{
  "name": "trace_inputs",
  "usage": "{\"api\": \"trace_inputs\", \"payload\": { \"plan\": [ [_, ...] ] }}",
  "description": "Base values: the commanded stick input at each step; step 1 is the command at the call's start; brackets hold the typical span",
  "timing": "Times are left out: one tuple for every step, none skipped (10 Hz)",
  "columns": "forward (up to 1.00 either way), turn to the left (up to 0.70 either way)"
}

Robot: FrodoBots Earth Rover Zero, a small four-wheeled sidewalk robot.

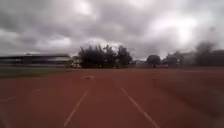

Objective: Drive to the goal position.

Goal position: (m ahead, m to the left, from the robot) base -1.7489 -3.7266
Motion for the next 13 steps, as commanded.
{"api": "trace_inputs", "payload": {
  "plan": [
    [0.70,0.00],
    [0.70,0.00],
    [0.70,0.00],
    [0.70,0.00],
    [0.70,0.00],
    [0.70,0.00],
    [0.70,0.00],
    [0.70,0.00],
    [0.70,0.00],
    [0.70,0.00],
    [0.70,0.00],
    [0.70,0.00],
    [0.70,0.00]
  ]
}}
